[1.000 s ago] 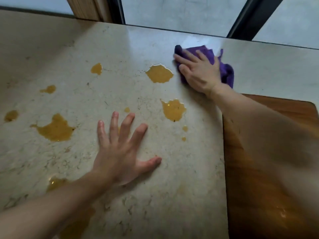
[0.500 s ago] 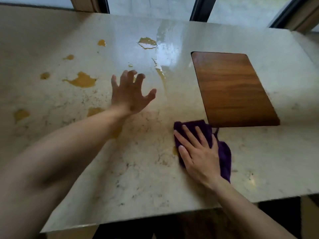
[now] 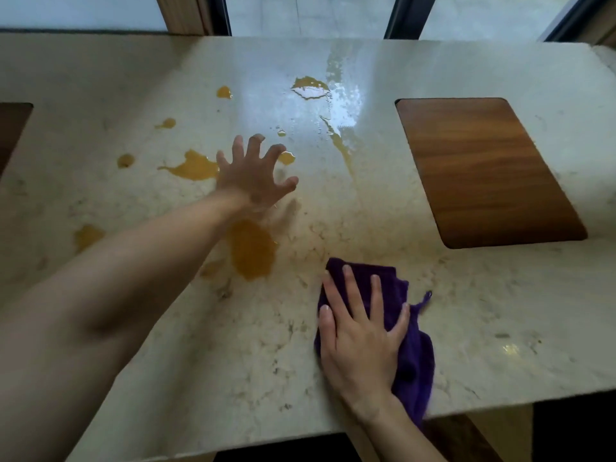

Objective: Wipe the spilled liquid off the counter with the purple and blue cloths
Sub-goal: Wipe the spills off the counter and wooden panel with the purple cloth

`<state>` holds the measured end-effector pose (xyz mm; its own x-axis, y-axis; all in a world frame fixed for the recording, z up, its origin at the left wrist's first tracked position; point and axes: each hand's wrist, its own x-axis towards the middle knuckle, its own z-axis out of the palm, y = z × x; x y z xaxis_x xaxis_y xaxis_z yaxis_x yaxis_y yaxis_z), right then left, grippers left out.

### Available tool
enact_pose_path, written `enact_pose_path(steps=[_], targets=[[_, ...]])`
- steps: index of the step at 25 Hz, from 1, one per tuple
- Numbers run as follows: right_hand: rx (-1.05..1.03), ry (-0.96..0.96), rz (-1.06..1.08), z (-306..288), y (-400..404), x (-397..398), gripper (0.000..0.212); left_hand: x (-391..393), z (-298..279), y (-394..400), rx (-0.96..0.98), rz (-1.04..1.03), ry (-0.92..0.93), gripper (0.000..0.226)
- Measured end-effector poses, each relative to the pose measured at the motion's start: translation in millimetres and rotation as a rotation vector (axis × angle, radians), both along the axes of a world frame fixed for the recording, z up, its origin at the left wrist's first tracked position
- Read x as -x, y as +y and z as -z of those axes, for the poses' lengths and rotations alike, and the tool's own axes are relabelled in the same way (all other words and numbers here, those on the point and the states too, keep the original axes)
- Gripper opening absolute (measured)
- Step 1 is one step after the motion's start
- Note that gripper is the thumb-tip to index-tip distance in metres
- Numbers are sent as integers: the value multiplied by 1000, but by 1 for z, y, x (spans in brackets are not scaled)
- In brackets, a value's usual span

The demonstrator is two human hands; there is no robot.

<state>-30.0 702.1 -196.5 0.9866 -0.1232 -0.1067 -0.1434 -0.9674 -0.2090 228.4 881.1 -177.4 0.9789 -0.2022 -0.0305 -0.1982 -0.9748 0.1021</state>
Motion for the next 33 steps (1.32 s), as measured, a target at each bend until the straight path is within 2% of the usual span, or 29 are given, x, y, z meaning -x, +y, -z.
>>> enact_pose_path(steps=[3,8,15,17,19,23,27,30,33], targets=[[-5,3,10,4,4,-79,51,-30,10,12,-25,21,49,69],[-13,-58,71,4,-14,-236,50,-29,25,14,-26,5,28,75],[-88,24,121,-8,-47,-526,51,-28,23,13,-2,49,6,78],[-85,42,65,-12,-39,-587,53,-33,26,16,10,58,-23,79],[-73,48,-77,-12,-22,-621,53,-33,28,16,10,41,-46,80],[-48,44,-368,-14,-11,-615,51,-34,27,18,-2,23,-22,80],[-47,16,-624,-10,-2,-528,50,-35,26,18,-13,17,-6,78],[-76,31,-622,-10,-6,-439,49,-40,27,19,30,-6,-2,77],[-31,-23,-458,-9,-19,-314,49,-40,29,19,82,-11,-17,74]])
